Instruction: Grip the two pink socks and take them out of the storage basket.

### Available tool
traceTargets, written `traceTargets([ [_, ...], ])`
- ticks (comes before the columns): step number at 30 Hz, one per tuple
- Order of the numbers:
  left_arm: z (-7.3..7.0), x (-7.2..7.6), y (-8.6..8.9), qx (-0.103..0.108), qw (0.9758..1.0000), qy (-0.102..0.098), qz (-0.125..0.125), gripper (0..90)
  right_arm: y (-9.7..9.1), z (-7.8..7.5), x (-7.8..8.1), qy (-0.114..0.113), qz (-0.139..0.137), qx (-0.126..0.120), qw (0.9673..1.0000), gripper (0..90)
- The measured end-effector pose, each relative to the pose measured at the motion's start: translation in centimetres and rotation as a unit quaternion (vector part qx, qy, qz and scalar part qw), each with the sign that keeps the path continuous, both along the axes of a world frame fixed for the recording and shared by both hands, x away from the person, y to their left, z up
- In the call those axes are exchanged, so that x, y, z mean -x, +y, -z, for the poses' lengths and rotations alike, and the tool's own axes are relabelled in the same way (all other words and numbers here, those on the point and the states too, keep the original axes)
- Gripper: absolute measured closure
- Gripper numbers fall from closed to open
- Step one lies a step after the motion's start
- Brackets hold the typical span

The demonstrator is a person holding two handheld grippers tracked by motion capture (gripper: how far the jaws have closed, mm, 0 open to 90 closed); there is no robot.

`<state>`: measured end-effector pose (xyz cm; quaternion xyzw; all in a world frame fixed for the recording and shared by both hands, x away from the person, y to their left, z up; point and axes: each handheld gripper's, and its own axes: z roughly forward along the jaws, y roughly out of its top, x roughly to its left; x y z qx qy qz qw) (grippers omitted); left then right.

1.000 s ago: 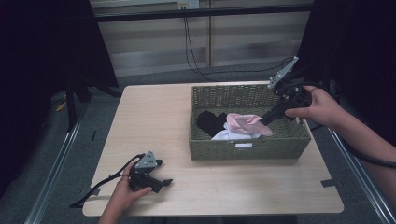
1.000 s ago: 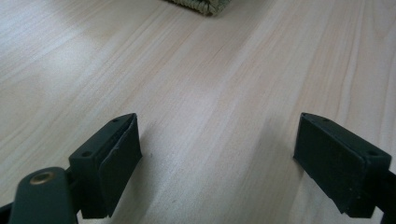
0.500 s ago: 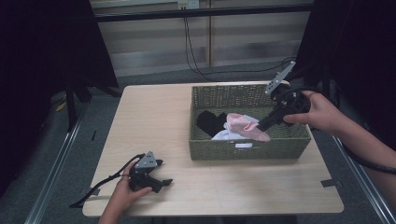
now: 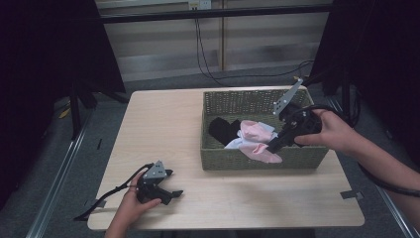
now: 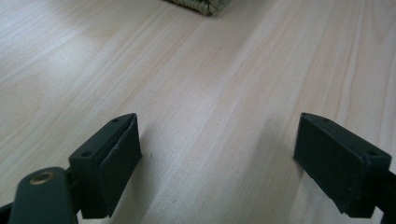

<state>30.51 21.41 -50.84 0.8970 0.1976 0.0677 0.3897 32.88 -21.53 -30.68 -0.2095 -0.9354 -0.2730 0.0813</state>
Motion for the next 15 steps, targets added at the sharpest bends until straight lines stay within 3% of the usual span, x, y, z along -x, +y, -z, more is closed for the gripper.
traceTargets([
  [15, 0.0, 0.0, 0.0, 0.002, 1.0, -0.001, -0.001, 14.0, 0.9, 4.6, 0.5, 0.03, -0.011, 0.012, 0.9994, 84.9],
])
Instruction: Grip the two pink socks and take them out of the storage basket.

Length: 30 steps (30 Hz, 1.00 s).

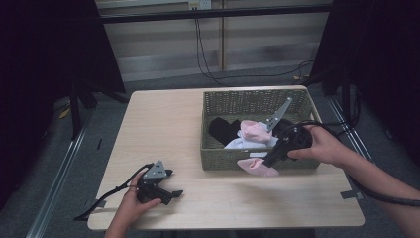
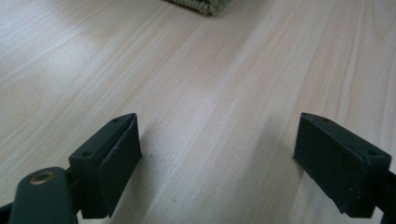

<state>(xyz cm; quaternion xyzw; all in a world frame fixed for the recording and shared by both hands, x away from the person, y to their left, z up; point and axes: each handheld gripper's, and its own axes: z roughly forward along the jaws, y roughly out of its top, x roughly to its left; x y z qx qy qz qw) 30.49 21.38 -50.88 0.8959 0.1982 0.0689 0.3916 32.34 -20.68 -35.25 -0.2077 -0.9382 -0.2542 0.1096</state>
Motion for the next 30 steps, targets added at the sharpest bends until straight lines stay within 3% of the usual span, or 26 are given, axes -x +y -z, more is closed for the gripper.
traceTargets([
  [16, 0.0, 0.0, 0.0, 0.001, 1.0, 0.001, -0.001, 14.0, 0.3, 3.4, 0.2, -0.002, -0.005, 0.022, 0.9997, 84.8],
  [19, 0.0, 0.0, 0.0, 0.0, 1.0, 0.001, -0.001, 14.0, 0.3, 3.7, 0.3, -0.007, -0.006, 0.018, 0.9998, 84.8],
  [21, 0.0, 0.0, 0.0, 0.001, 1.0, 0.001, -0.001, 14.0, 0.3, 3.9, 0.4, -0.011, -0.007, 0.03, 0.9995, 84.8],
  [30, 0.0, 0.0, 0.0, 0.0, 1.0, 0.001, -0.001, 14.0, 0.0, 4.7, 0.9, 0.001, 0.005, 0.027, 0.9996, 77.7],
])
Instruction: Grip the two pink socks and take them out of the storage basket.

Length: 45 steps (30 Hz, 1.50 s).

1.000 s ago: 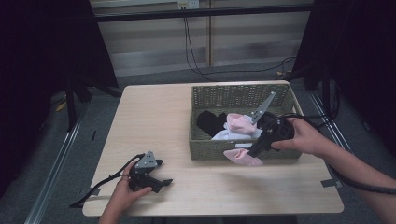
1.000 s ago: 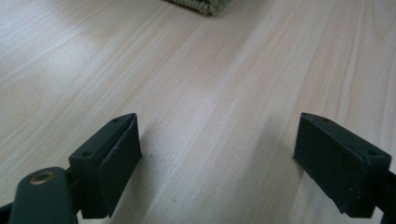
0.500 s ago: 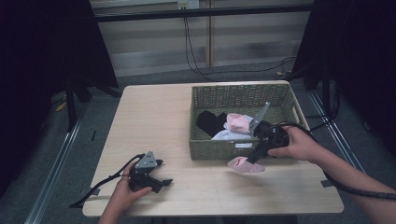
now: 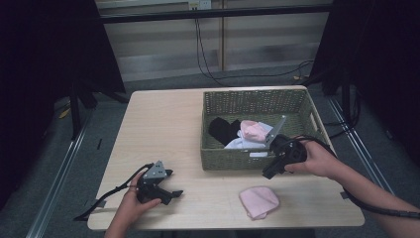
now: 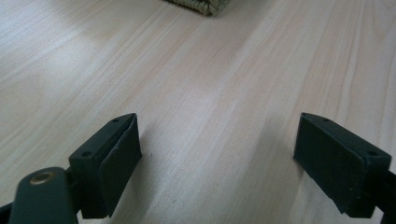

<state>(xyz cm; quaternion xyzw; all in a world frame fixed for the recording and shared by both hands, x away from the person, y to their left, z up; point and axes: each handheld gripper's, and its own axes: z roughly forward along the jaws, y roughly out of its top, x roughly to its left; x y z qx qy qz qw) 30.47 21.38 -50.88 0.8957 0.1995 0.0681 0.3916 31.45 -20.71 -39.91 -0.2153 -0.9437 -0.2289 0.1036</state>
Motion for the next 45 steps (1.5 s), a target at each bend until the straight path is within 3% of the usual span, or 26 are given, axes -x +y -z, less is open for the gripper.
traceTargets([
  [4, 0.0, 0.0, 0.0, 0.0, 1.0, 0.0, 0.0, 14.0, -0.3, -0.6, 0.0, -0.004, 0.006, -0.012, 0.9999, 71.4],
  [10, 0.0, 0.0, 0.0, 0.0, 1.0, 0.0, 0.0, 14.0, -0.8, -2.9, -0.5, -0.021, 0.02, -0.035, 0.999, 63.2],
  [16, 0.0, 0.0, 0.0, 0.0, 1.0, 0.0, 0.0, 14.0, -1.3, -5.2, -2.4, -0.047, 0.05, -0.046, 0.9966, 55.0],
  [20, 0.0, 0.0, 0.0, -0.001, 1.0, -0.001, 0.001, 14.0, -1.4, -5.6, -4.1, -0.064, 0.079, -0.038, 0.9941, 50.4],
  [28, 0.0, 0.0, 0.0, -0.003, 1.0, 0.0, 0.002, 14.0, -1.4, -3.3, -8.0, -0.076, 0.127, -0.005, 0.989, 42.1],
  [37, 0.0, 0.0, 0.0, -0.002, 1.0, 0.0, 0.002, 14.0, -1.5, 0.1, -11.1, -0.074, 0.156, 0.03, 0.9846, 43.8],
  [45, 0.0, 0.0, 0.0, -0.001, 1.0, 0.0, 0.002, 14.0, -0.7, 2.0, -12.6, -0.078, 0.153, 0.051, 0.9838, 44.3],
])
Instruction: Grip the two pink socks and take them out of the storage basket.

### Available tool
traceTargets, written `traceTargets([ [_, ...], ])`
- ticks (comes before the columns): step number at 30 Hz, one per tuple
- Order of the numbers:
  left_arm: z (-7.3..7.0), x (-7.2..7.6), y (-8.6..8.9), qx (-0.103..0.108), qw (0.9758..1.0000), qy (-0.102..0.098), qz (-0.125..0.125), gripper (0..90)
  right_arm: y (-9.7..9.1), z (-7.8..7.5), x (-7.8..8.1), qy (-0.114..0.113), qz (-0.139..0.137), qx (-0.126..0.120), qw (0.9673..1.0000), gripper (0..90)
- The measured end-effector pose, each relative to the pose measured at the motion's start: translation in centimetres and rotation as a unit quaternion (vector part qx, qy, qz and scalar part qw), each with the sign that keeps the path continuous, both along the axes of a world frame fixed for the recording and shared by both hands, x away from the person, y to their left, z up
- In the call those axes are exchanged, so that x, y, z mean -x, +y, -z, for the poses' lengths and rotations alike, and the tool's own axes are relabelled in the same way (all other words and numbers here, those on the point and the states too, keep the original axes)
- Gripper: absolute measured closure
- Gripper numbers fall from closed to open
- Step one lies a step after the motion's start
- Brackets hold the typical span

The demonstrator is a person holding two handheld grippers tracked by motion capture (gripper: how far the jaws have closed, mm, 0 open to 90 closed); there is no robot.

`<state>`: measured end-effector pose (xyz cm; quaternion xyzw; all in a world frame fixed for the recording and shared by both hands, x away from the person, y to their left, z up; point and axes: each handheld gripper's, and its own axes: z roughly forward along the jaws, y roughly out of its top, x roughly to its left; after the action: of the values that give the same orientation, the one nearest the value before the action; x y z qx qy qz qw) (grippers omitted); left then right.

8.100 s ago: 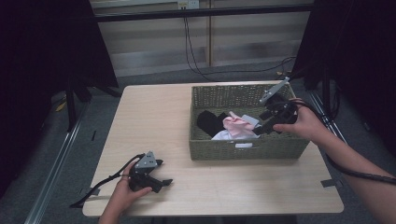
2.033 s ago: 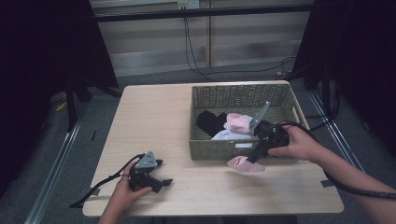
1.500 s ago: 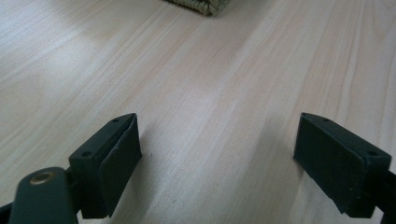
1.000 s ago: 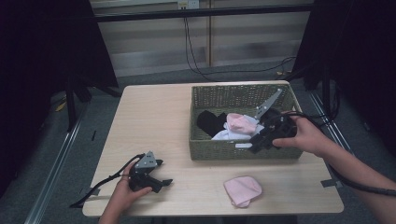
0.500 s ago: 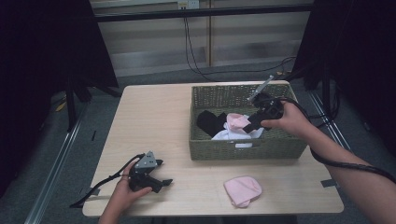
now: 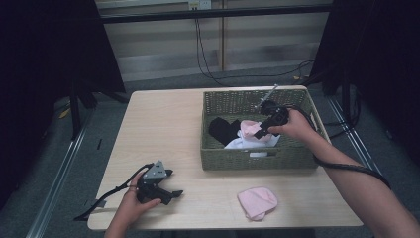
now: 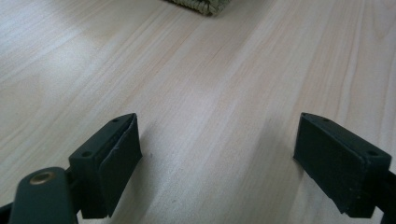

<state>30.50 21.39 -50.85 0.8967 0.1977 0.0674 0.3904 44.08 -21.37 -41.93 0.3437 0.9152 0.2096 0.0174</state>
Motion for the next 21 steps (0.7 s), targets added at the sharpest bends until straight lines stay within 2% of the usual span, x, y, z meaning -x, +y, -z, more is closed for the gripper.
traceTargets([
  [3, 0.0, 0.0, 0.0, 0.0, 1.0, 0.0, 0.0, 14.0, 0.5, 0.7, -0.4, 0.002, -0.005, 0.009, 0.9999, 45.2],
  [8, 0.0, 0.0, 0.0, 0.0, 1.0, 0.0, 0.0, 14.0, 0.9, 1.7, -1.0, 0.013, -0.001, 0.022, 0.9997, 56.1],
  [12, 0.0, 0.0, 0.0, -0.001, 1.0, -0.001, 0.001, 14.0, 1.0, 2.2, -1.2, 0.025, -0.004, 0.022, 0.9994, 76.9],
  [14, 0.0, 0.0, 0.0, -0.001, 1.0, -0.001, 0.001, 14.0, 0.8, 1.9, -1.2, 0.029, 0.001, 0.016, 0.9994, 82.9],
  [15, 0.0, 0.0, 0.0, -0.001, 1.0, -0.001, 0.001, 14.0, 0.5, 1.6, -1.2, 0.03, 0.006, 0.005, 0.9995, 85.0],
  [21, 0.0, 0.0, 0.0, -0.001, 1.0, 0.0, 0.001, 14.0, -0.7, -0.5, -0.8, 0.026, 0.015, -0.024, 0.9993, 86.6],
])
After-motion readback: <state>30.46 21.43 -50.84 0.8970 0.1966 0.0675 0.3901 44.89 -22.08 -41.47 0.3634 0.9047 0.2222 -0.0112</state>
